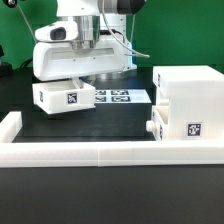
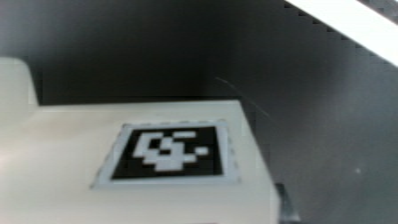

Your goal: Assemble drawer

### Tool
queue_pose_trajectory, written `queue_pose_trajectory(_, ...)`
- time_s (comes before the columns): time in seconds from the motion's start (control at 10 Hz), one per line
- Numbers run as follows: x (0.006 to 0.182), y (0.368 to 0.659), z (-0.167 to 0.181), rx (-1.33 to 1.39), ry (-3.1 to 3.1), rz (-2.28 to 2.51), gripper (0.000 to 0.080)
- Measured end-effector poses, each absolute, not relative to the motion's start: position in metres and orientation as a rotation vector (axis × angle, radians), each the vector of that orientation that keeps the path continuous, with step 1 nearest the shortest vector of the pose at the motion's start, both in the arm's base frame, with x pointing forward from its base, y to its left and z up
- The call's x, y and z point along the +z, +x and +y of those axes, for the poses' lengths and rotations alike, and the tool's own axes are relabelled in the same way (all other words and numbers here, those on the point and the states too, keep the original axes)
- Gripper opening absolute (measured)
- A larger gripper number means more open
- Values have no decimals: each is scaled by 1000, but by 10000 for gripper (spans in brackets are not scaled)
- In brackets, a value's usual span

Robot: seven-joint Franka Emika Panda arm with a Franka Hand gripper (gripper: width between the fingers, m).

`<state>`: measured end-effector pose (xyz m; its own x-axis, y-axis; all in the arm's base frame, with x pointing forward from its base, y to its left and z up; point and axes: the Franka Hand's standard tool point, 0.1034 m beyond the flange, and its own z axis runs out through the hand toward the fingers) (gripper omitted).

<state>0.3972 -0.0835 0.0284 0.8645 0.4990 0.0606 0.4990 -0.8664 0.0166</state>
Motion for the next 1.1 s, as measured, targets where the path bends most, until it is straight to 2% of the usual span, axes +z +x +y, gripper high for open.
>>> queue_pose_trajectory(0.1,26,403,-85,90,2995,949,42)
queue_pose_trajectory(0.5,47,456,-75,52,2733,1515,42)
queue_pose_trajectory(1.1,43,452,-78,23,2426,1968,42)
